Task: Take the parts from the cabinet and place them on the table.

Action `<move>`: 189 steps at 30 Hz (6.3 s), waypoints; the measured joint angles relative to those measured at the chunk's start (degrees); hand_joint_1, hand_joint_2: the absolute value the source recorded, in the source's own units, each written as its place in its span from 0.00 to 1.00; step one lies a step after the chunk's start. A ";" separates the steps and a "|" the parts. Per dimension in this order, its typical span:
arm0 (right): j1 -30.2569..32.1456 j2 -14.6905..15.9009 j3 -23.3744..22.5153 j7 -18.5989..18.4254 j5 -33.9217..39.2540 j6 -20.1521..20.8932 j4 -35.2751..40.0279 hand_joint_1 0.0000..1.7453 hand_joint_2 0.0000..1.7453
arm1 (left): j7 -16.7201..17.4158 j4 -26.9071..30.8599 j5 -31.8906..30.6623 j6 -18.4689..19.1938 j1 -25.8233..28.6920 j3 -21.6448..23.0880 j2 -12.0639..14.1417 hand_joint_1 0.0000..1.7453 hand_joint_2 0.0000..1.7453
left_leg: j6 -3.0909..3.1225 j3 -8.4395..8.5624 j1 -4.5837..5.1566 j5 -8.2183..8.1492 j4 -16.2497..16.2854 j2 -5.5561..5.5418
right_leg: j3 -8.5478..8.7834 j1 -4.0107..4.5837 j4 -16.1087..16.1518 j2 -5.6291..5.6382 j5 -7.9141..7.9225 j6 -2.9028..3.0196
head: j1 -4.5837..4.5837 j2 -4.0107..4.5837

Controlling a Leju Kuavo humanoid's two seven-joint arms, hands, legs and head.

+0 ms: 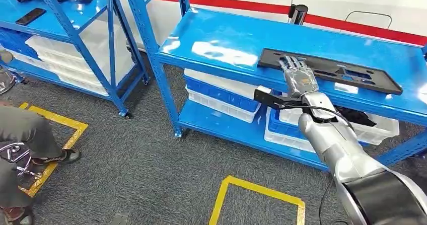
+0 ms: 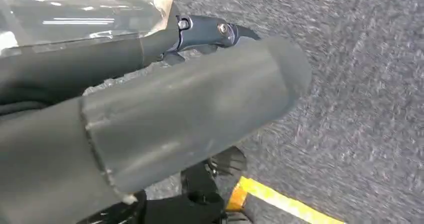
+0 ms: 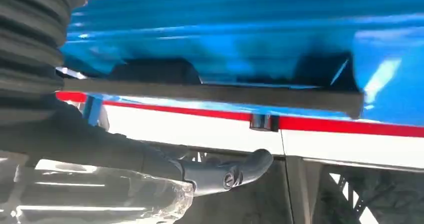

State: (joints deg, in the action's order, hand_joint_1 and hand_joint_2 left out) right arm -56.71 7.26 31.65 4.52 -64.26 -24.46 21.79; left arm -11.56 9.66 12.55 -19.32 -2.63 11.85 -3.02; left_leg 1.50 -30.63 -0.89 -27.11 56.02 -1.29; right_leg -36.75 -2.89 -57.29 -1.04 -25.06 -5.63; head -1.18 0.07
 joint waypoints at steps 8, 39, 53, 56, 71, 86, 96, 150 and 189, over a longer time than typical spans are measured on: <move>-2.59 -0.92 0.02 -0.39 -1.03 1.36 -0.26 0.00 1.00 | 0.20 0.00 0.07 -0.24 -0.29 0.02 -0.11 0.00 0.00 | -1.91 -8.90 -0.71 -3.73 15.17 1.12 | 3.35 0.52 -0.78 1.23 -1.33 4.80 | -0.70 -0.02; -7.02 -0.92 0.00 -2.71 -2.01 7.28 -4.22 0.84 1.00 | -6.45 -0.04 2.21 -0.70 -0.10 -1.07 -0.46 0.00 0.00 | -0.82 -10.13 0.74 -1.78 11.62 0.85 | 3.38 1.11 -0.28 1.25 -0.39 5.19 | -0.70 -0.02; -5.20 -1.53 -1.46 6.97 1.16 2.67 -3.24 0.98 1.00 | -13.95 -0.02 4.28 -3.80 -0.17 -3.32 -0.96 0.00 1.00 | 2.28 -3.98 0.85 4.73 -0.79 1.26 | 2.18 1.81 -4.76 1.22 -4.24 4.12 | -0.32 0.00; -4.60 -1.60 -1.59 9.22 2.03 1.62 -3.11 1.00 1.00 | -17.15 -0.02 3.56 -7.69 -0.19 -3.54 -1.36 0.00 1.00 | 2.57 -3.87 1.00 4.49 -0.73 0.94 | -5.11 1.84 -17.56 1.24 -8.17 4.54 | -0.32 -0.02; -3.32 0.90 -3.17 20.13 20.06 5.25 21.49 0.99 1.00 | -27.67 -0.02 7.63 -8.92 -0.02 -7.61 -1.81 0.00 1.00 | -1.61 -12.43 0.06 -5.30 17.96 0.92 | 2.52 1.11 -0.11 1.15 0.26 5.00 | -0.92 -0.02; 1.77 3.54 -1.90 19.54 24.61 2.67 21.09 0.99 1.00 | -9.38 -0.02 1.14 -4.81 -0.31 -4.46 -1.97 0.00 1.00 | 2.12 -6.04 0.76 5.31 0.53 0.84 | -3.64 1.60 -16.06 1.04 -9.14 4.51 | -0.50 -0.02; 4.08 4.09 -1.40 19.54 24.61 0.68 19.63 0.99 1.00 | -8.57 -0.04 0.04 -4.33 -0.22 -2.40 -1.97 0.00 1.00 | 0.42 -8.17 1.38 7.42 1.66 0.43 | 6.08 2.22 -0.30 1.37 -2.92 3.89 | -0.35 0.00; 6.08 4.87 -3.91 17.49 21.46 -0.83 19.08 0.99 1.00 | -8.11 -0.09 -0.59 -2.34 -0.51 -1.03 -1.27 0.00 1.00 | 2.31 -6.66 0.88 5.51 0.76 1.24 | -1.52 1.50 -15.65 0.89 -6.27 1.49 | -0.06 -0.02; 6.00 2.47 -6.30 15.45 16.85 -0.39 18.42 0.99 1.00 | -7.45 -0.11 -0.50 -2.43 -0.62 -1.05 -1.27 0.00 1.00 | -0.88 -10.32 -0.28 6.33 3.13 1.55 | 5.63 0.51 -2.04 1.00 -3.94 2.79 | 0.26 -0.02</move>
State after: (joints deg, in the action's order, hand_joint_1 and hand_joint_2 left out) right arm -50.71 9.73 25.35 19.98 -47.41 -24.85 40.22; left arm -19.02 9.55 12.04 -21.75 -3.25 10.80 -4.28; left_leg 0.62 -40.95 -1.18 -20.78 59.16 0.27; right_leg -31.12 -2.38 -59.33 -0.04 -29.00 -2.85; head -0.92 0.04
